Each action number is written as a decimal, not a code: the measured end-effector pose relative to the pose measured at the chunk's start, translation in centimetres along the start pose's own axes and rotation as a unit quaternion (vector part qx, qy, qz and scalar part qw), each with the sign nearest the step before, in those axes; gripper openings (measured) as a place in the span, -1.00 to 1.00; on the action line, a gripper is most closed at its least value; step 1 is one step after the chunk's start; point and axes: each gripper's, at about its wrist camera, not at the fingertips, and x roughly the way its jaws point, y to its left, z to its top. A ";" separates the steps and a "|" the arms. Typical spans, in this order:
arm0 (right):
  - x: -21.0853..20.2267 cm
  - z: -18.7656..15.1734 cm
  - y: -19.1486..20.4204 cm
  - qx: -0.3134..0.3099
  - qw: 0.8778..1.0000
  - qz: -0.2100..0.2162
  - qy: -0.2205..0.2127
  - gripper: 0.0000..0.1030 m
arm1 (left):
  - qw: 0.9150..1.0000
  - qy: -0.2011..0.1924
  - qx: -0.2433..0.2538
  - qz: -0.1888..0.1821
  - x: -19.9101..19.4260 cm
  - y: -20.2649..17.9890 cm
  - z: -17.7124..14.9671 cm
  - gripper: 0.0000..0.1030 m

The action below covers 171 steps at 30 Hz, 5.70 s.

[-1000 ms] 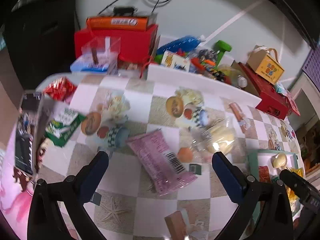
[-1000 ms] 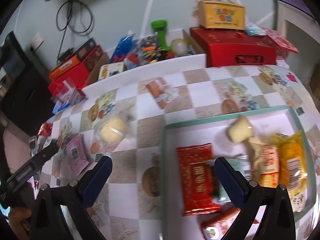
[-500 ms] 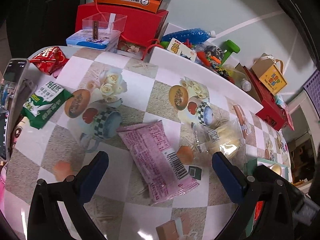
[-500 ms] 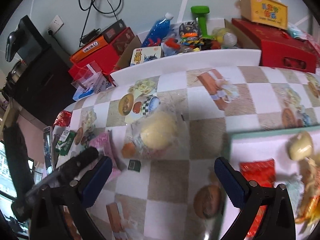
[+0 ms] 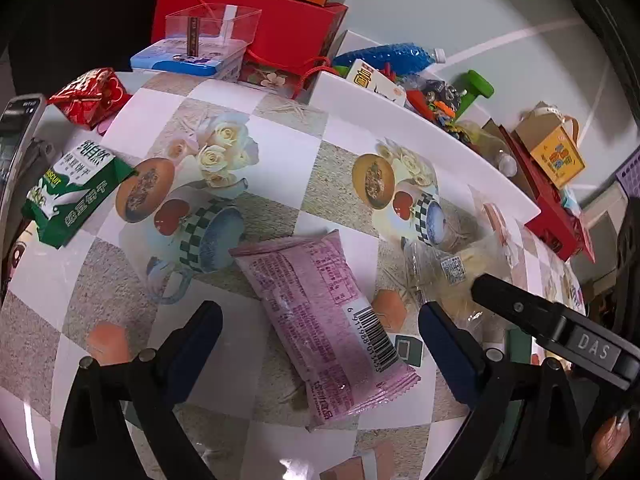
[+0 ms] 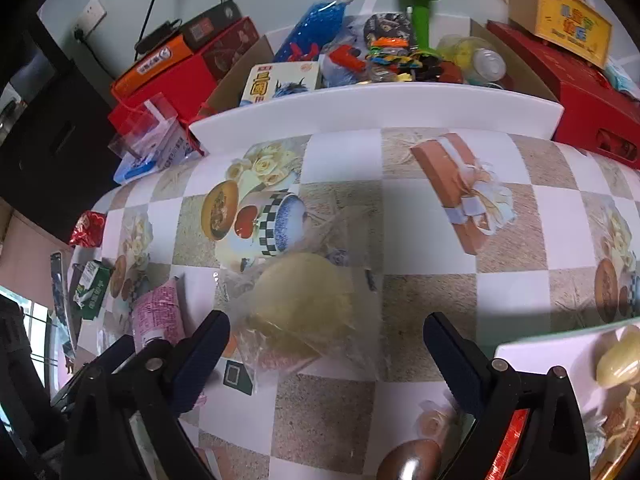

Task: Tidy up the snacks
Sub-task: 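Move both open tools back toward the snacks on the table, then grasp the pink barcode bread bag with the left tool while the right tool grasps the clear bun bag, then lift and carry the pink bag and clear bun bag over the tray, then lower both bags into the tray and open both tools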

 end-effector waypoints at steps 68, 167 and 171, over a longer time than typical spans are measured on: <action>-2.0 -5.5 -0.9 0.052 0.999 -0.004 -0.011 0.22 | 1.000 -0.003 0.028 0.005 -1.9 -2.7 -1.2 -0.20; -11.7 -8.9 -25.8 0.254 0.957 -0.125 -0.069 0.22 | 0.964 0.023 0.254 -0.076 1.3 -25.6 -8.8 -0.19; -12.0 -9.1 -25.7 0.257 0.955 -0.131 -0.061 0.25 | 0.963 0.026 0.256 -0.074 1.4 -25.6 -8.8 -0.15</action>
